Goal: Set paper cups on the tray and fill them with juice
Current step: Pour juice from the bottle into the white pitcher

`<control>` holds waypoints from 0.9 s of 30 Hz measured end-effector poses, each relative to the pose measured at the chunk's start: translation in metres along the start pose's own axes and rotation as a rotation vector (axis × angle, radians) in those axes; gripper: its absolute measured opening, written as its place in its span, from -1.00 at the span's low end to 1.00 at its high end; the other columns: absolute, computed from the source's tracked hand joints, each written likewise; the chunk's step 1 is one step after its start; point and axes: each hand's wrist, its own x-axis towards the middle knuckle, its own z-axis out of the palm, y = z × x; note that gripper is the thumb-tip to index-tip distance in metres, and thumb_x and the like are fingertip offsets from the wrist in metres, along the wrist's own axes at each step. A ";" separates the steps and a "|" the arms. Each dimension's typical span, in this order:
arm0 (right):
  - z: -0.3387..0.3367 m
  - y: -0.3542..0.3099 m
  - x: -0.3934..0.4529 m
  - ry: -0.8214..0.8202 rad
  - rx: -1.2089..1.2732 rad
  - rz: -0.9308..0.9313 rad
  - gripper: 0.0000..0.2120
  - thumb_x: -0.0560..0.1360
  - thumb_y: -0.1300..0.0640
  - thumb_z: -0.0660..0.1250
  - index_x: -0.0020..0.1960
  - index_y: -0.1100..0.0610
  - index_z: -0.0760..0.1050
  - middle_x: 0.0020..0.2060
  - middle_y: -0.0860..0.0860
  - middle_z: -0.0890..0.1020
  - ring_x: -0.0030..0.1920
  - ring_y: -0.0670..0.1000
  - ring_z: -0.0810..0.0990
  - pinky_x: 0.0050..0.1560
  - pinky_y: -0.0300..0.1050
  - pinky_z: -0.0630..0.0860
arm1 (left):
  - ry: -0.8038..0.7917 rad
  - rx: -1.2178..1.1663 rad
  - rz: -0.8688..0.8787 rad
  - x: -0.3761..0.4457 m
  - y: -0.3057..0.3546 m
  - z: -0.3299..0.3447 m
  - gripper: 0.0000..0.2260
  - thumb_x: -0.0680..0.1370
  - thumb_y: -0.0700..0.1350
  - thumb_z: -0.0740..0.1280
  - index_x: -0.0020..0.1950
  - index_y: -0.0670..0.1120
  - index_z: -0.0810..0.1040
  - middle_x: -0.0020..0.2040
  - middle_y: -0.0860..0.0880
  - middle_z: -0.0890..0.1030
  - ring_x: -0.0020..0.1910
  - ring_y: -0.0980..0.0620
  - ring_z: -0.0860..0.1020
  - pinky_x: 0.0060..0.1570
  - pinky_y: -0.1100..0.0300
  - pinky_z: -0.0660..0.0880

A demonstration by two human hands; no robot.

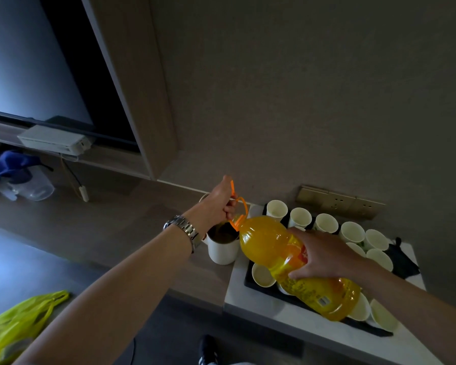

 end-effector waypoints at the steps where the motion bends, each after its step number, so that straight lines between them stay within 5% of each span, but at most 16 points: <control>1: -0.001 -0.001 0.000 -0.006 -0.006 0.002 0.08 0.24 -0.50 0.44 0.58 -0.18 0.02 0.41 -0.07 0.47 0.32 0.03 0.52 0.23 -0.05 0.52 | -0.006 0.002 -0.004 0.001 -0.001 -0.001 -0.63 0.67 0.17 0.06 -0.14 -0.08 0.35 -0.40 0.00 0.33 -0.51 0.09 0.19 -0.45 0.19 0.23; 27: -0.015 -0.007 -0.011 -0.071 -0.089 0.061 0.09 0.27 -0.48 0.44 0.60 -0.15 -0.01 0.41 -0.01 0.47 0.31 0.05 0.51 0.18 -0.07 0.46 | -0.080 0.020 -0.016 0.016 -0.006 0.000 -0.62 0.66 0.16 0.08 -0.20 -0.09 0.36 -0.40 -0.01 0.33 -0.52 0.09 0.21 -0.47 0.19 0.24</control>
